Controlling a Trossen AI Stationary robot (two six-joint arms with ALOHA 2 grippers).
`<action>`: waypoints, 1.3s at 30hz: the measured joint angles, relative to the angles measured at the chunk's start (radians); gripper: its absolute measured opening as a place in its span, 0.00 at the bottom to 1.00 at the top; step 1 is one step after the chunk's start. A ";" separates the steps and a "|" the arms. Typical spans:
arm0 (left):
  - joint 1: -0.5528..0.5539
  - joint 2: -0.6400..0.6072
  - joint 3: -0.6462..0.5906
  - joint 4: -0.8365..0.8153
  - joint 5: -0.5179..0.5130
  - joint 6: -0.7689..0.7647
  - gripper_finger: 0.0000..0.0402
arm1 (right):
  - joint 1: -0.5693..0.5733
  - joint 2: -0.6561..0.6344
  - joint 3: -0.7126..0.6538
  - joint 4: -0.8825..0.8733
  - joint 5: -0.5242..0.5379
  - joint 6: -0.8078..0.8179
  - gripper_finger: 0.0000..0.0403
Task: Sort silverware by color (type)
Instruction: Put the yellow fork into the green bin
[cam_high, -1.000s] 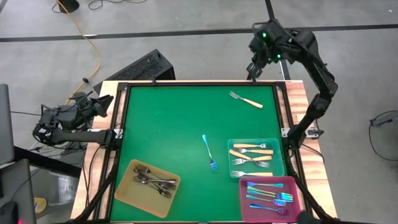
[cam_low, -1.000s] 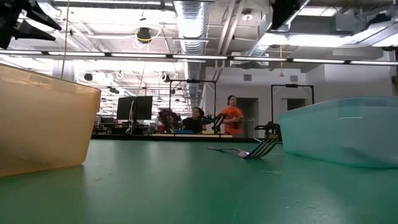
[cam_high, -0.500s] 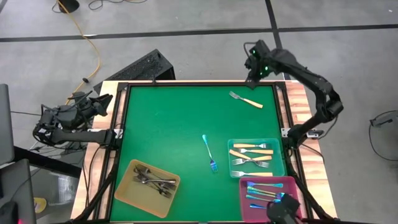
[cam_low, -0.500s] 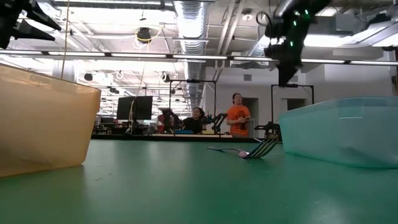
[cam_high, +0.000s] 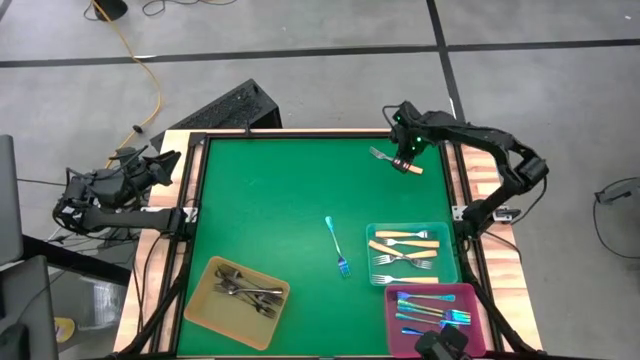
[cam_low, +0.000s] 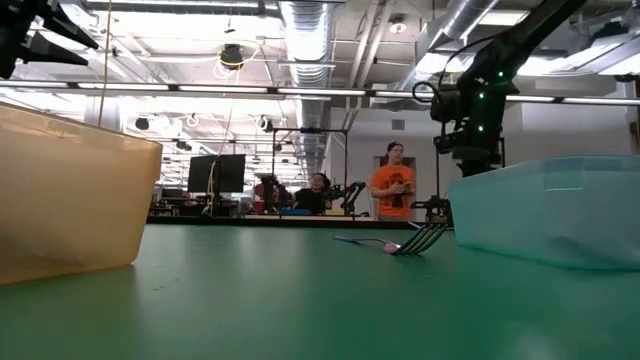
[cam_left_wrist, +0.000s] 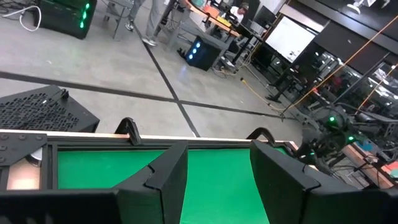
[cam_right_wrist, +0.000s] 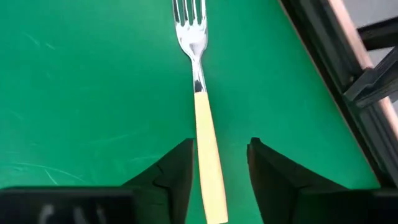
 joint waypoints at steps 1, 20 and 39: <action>0.000 0.000 0.000 0.000 -0.001 0.000 0.39 | 0.000 0.006 0.000 -0.002 0.000 0.003 0.43; 0.000 0.000 0.000 -0.002 -0.020 -0.011 0.39 | 0.006 0.171 0.002 -0.100 0.091 0.054 0.63; 0.000 0.000 0.000 -0.008 -0.024 -0.011 0.39 | -0.002 0.171 0.000 -0.182 0.139 0.076 0.40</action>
